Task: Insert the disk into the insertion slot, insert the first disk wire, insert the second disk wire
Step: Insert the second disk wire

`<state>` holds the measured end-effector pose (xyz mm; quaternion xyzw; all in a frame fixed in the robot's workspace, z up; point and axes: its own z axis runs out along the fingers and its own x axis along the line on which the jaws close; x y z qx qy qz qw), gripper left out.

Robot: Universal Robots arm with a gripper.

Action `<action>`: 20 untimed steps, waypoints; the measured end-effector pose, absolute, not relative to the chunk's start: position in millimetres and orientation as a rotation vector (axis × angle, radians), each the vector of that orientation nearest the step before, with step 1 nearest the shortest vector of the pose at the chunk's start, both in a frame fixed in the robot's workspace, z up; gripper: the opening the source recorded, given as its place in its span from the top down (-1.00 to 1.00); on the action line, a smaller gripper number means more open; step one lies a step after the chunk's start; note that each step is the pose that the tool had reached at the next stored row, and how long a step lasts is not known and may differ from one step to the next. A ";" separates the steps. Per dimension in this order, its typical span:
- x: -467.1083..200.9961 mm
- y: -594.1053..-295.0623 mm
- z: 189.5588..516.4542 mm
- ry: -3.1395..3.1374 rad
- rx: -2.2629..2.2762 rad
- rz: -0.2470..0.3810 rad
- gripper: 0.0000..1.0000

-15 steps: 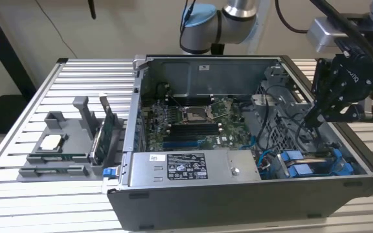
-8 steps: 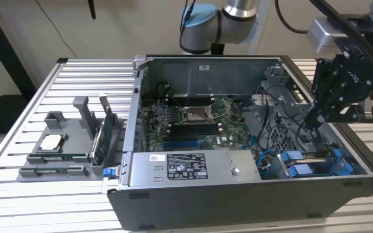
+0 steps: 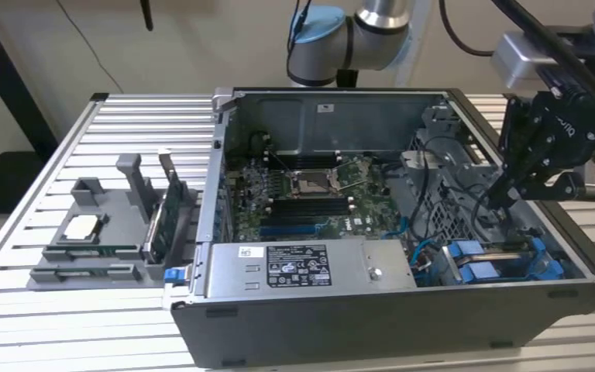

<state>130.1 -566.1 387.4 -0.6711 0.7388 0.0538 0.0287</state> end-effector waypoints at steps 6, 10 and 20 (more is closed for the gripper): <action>130.1 -569.0 386.3 2.280 -2.071 0.166 0.67; 130.1 -570.0 384.9 2.280 -2.071 0.165 0.67; 130.0 -573.3 377.0 2.279 -2.071 0.158 0.67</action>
